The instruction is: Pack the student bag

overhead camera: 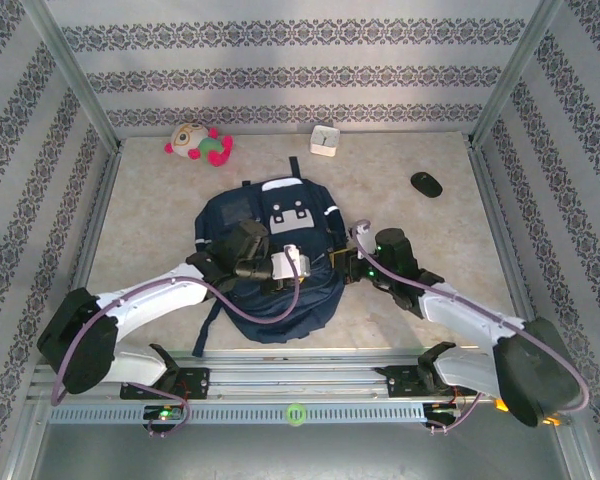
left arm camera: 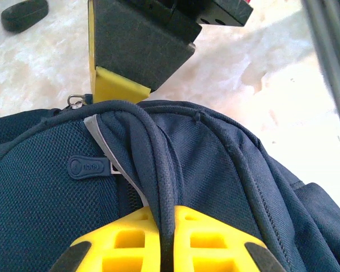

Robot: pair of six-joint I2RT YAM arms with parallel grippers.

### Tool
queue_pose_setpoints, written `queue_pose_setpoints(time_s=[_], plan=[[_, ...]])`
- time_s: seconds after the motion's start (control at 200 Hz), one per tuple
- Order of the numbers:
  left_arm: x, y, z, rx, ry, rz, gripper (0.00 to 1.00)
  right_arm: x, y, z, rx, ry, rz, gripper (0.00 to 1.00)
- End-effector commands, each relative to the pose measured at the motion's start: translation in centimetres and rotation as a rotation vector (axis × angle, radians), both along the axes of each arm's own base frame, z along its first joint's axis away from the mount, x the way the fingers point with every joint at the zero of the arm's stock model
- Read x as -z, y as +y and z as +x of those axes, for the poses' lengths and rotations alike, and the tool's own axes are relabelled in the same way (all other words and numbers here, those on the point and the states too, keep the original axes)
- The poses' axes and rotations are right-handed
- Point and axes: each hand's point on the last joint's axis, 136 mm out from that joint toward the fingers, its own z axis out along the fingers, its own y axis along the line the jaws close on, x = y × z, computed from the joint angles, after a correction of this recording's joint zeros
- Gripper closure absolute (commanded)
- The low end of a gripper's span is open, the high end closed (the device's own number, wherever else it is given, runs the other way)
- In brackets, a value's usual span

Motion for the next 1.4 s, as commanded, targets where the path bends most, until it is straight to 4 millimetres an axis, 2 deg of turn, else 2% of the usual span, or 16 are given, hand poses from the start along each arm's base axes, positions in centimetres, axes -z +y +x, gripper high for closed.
queue_pose_setpoints(time_s=[0.0, 0.12, 0.31, 0.355, 0.515, 0.63, 0.69, 0.73, 0.789, 0.864, 0.914, 0.964, 1.079, 1.159, 1.259, 1.394], plan=[[-1.1, -1.6, -4.8, 0.237, 0.071, -0.058, 1.0, 1.2, -6.6, 3.3, 0.357, -0.031, -0.111, 1.0], [-1.1, -1.2, -5.2, 0.231, 0.07, -0.052, 1.0, 0.9, -5.2, 2.9, 0.275, -0.029, -0.085, 1.0], [-1.2, -0.5, -5.8, 0.22, 0.069, -0.054, 1.0, -0.3, -0.8, 1.5, -0.028, -0.043, -0.025, 1.0], [-1.2, -0.5, -6.2, 0.233, 0.079, -0.059, 1.0, -0.3, -1.0, 2.0, -0.007, -0.021, -0.013, 1.0], [-0.3, 0.0, -7.2, 0.259, 0.118, -0.041, 1.0, 0.6, -4.1, 5.4, 0.215, 0.06, -0.007, 1.0], [-0.9, -0.3, -6.4, 0.199, 0.127, -0.075, 0.99, -0.3, -4.0, 6.1, 0.224, 0.031, 0.0, 1.0], [-1.6, -0.5, -5.0, 0.1, 0.127, -0.117, 0.92, -1.0, -4.0, 5.8, 0.214, 0.012, 0.007, 1.0], [-2.2, -0.6, -4.2, 0.034, 0.135, -0.155, 0.84, -1.4, -4.2, 5.4, 0.213, 0.008, 0.004, 0.98], [-3.1, -0.3, -2.9, -0.087, 0.164, -0.205, 0.64, -2.0, -4.4, 4.6, 0.211, 0.016, 0.0, 0.76], [-4.4, 0.4, -1.2, -0.268, 0.234, -0.262, 0.42, -3.0, -4.6, 3.4, 0.201, 0.043, -0.008, 0.53], [-5.0, 1.2, -0.4, -0.381, 0.296, -0.282, 0.3, -4.0, -4.6, 2.7, 0.188, 0.056, -0.01, 0.38], [-5.4, 2.2, 0.1, -0.493, 0.353, -0.291, 0.25, -4.9, -4.5, 2.2, 0.182, 0.064, -0.005, 0.32], [-6.1, 5.6, 1.6, -0.792, 0.446, -0.315, 0.2, -6.8, -3.5, 1.4, 0.144, 0.073, -0.004, 0.3], [-6.1, 8.7, 2.2, -0.98, 0.482, -0.329, 0.2, -7.0, -2.4, 1.2, 0.116, 0.092, -0.046, 0.29], [-4.7, 12.9, 2.6, -1.217, 0.528, -0.329, 0.19, -5.0, -1.3, 1.2, 0.118, 0.127, -0.109, 0.29], [-0.6, 16.0, 2.4, -1.381, 0.605, -0.322, 0.2, -0.2, -0.1, 0.7, 0.122, 0.223, -0.151, 0.3]])
